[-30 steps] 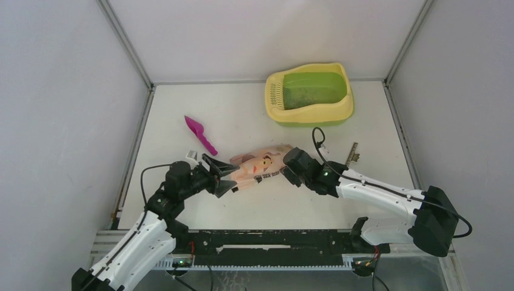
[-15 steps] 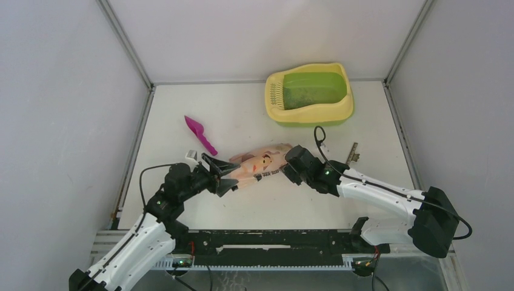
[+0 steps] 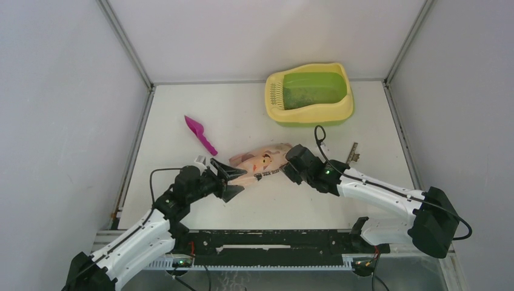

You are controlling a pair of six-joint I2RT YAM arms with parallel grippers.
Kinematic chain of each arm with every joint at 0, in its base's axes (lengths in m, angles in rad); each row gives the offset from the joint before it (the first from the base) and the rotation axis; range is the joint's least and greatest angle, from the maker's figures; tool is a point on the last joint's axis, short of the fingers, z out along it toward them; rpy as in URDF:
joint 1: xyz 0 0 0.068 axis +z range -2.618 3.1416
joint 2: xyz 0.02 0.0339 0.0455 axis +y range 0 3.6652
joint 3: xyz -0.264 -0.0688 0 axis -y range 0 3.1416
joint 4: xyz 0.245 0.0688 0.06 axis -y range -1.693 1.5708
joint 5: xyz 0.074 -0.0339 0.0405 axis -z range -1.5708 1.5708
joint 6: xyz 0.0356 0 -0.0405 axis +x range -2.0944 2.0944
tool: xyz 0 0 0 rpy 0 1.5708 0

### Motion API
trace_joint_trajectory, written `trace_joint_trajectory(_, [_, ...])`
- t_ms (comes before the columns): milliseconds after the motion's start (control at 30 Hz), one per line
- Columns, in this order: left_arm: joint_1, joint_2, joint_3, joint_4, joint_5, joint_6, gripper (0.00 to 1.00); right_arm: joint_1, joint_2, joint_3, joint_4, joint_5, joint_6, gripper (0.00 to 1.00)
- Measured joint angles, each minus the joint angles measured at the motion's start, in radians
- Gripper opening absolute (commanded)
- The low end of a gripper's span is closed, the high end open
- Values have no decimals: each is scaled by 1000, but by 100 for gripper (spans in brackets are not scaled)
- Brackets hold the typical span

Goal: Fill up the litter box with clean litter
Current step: Close the cat litter bag at the center of the board.

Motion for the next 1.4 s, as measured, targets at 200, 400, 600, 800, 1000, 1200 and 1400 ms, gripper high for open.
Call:
trace_joint_trajectory(200, [-3,43,-34,88,-18,-22,72,-3,-2,0,0,-3,-2,0])
trace_joint_trajectory(400, [-2,182,-35,195,-23,-39,56,-4,-22,-2,-1,-3,-5,0])
trace_joint_trajectory(600, [25,277,-35,291,-13,-42,38,-4,-57,-20,0,-3,-5,0])
trace_joint_trajectory(800, [72,322,-35,337,14,-38,22,0,-62,-56,19,-11,-4,0])
trace_joint_trajectory(1000, [101,364,-34,356,39,-28,11,9,-62,-79,43,-18,-3,0])
trace_joint_trajectory(1200, [130,425,-1,350,68,36,0,-15,-58,-93,92,-28,-39,0])
trace_joint_trajectory(1400, [232,514,130,296,138,181,0,-76,-11,-97,255,-72,-135,0])
